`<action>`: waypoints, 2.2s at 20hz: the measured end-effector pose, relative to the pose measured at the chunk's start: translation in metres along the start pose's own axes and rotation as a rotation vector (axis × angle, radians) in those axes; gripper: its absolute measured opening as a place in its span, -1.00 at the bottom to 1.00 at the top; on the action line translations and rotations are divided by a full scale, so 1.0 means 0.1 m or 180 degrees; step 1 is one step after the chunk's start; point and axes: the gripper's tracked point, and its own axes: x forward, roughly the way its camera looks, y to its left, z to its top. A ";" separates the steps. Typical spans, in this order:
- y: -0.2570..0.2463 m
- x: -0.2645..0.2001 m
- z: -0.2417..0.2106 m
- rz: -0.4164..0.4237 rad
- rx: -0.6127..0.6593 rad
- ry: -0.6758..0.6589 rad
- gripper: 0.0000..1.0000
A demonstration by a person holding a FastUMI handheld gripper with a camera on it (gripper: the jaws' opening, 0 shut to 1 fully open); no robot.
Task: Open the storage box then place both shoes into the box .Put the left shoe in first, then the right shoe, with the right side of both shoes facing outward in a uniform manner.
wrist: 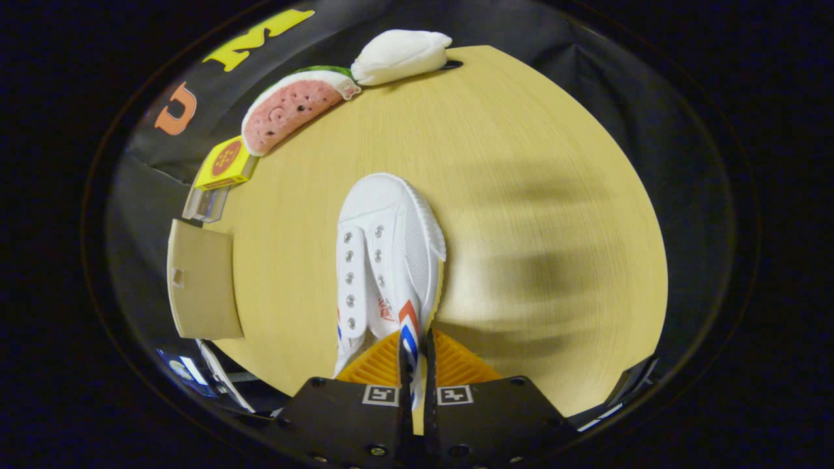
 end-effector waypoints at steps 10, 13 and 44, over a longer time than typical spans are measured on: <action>1.51 -0.40 -0.35 0.0479 -0.0107 -0.0119 -0.88; 2.29 -0.58 -0.40 0.0665 -0.0175 -0.0185 -0.88; 4.67 0.38 -0.56 0.0056 -0.0430 -0.0290 -0.88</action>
